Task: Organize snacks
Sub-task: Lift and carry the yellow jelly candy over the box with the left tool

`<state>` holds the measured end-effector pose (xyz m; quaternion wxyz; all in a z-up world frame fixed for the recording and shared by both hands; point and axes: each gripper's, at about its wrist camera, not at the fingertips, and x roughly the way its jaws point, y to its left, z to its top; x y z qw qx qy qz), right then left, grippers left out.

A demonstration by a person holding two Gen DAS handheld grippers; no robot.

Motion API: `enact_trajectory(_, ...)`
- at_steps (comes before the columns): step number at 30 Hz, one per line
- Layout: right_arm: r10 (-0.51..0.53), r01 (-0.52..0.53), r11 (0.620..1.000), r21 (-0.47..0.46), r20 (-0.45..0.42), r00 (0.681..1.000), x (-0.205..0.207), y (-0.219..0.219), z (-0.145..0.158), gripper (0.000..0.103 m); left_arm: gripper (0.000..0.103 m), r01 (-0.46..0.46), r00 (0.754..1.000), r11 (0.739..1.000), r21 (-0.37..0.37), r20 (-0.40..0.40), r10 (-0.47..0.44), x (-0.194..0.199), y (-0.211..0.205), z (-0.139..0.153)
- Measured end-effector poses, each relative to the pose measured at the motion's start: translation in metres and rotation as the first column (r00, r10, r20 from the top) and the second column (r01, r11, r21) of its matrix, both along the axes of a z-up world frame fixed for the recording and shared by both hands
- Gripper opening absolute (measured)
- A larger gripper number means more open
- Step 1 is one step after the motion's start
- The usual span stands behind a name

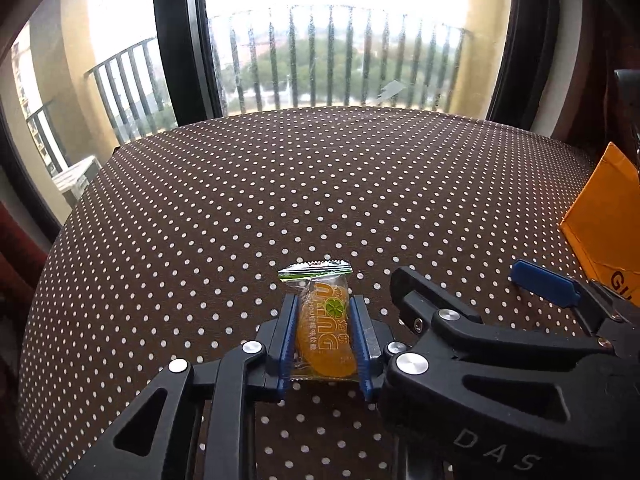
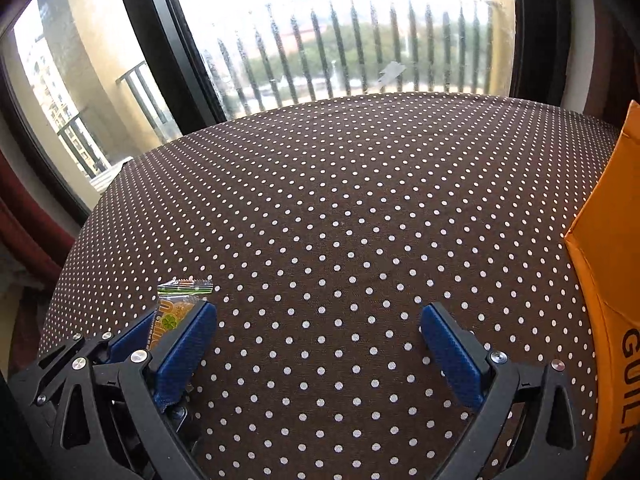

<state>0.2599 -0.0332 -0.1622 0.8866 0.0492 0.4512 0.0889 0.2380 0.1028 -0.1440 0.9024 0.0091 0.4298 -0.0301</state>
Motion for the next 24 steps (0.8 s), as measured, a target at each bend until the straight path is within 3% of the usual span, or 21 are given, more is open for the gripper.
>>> enact_trajectory(13,-0.020,0.020,0.999,0.031,0.011,1.000,-0.033,-0.031,-0.001,0.103,0.023,0.000,1.000,1.000,-0.018,-0.010,-0.001,-0.018,-0.017,-0.006)
enact_trajectory(19,0.054,-0.051,0.995,0.082,-0.029,0.998,-0.038,-0.039,0.000,0.103,0.023,0.004,1.000,1.000,-0.014,0.001,-0.004,-0.029,-0.030,-0.004)
enact_trajectory(24,0.048,-0.051,0.996,0.072,0.046,0.998,-0.058,-0.051,0.014,0.103,0.023,0.005,0.999,1.000,0.009,0.047,-0.005,-0.043,-0.046,0.009)
